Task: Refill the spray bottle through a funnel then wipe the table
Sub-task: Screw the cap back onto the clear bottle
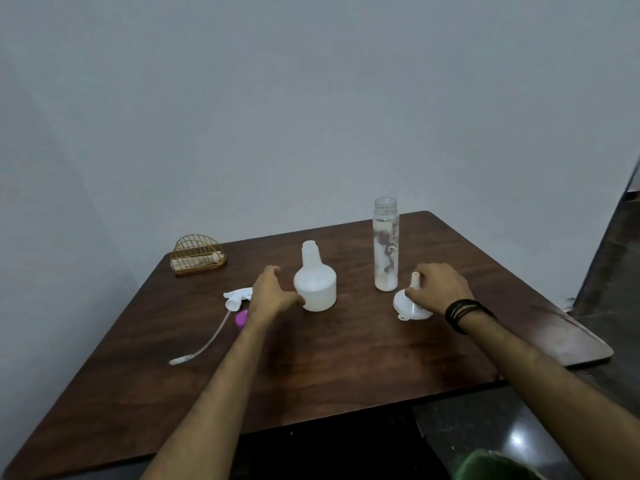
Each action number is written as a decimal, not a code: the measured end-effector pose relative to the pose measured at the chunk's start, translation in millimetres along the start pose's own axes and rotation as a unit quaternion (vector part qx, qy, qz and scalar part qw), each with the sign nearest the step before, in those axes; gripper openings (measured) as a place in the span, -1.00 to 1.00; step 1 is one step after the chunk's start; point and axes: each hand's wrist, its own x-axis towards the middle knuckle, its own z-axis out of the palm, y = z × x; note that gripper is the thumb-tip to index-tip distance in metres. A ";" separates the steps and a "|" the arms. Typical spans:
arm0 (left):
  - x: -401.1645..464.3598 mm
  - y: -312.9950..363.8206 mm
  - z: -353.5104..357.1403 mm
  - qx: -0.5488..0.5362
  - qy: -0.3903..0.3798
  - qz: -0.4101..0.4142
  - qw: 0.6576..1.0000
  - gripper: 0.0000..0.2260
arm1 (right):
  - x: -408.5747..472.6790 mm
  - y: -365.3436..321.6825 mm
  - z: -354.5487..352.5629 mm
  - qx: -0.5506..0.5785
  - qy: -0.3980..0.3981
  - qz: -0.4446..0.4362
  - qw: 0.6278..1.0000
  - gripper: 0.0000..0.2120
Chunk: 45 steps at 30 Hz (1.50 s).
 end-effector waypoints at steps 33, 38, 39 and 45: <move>-0.3 29.0 -51.1 0.056 0.027 0.120 0.991 -0.59 | 23.0 -80.8 8.7 0.212 0.317 -0.054 0.923 -0.38; -0.6 104.3 -37.4 -0.011 0.009 0.214 0.977 -0.60 | 58.5 -64.3 -20.6 0.282 0.185 0.020 0.941 -0.05; 1.1 117.5 -32.1 -0.017 0.002 0.233 0.972 -0.60 | 64.8 -62.5 -24.5 0.299 0.141 0.027 0.943 -0.01; 20.5 173.3 3.1 0.032 -0.068 0.284 0.956 -0.59 | 80.9 -60.8 -25.2 0.329 0.015 -0.011 0.944 -0.42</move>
